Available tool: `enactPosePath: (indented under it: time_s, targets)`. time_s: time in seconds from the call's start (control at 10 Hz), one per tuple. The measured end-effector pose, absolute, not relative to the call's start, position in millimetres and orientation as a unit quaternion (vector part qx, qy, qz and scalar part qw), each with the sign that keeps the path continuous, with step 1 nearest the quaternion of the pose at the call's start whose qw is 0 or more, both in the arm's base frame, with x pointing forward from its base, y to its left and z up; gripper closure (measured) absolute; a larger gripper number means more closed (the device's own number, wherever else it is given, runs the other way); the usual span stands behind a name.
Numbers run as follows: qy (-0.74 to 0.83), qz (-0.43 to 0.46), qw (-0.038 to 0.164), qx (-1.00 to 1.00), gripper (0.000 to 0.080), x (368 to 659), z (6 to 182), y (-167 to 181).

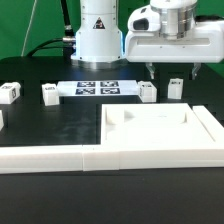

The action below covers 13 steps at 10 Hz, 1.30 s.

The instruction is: Assemble one leg

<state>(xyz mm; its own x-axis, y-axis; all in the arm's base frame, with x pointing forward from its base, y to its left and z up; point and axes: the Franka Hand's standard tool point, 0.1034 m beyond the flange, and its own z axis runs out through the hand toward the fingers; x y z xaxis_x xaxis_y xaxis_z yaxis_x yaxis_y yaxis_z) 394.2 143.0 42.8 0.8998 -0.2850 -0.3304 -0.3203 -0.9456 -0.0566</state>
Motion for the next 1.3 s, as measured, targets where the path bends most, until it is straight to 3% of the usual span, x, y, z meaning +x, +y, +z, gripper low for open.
enactPosePath:
  time_s: [0.7, 0.9, 1.3]
  targets:
    - [0.123, 0.405, 0.065, -0.904, 0.0151, 382.2, 41.4, 153.6]
    - [0.12, 0.447, 0.065, -0.884, 0.0151, 376.6, 30.7, 153.4]
    - [0.113, 0.442, 0.057, -0.888, 0.0151, 359.3, 12.2, 163.7]
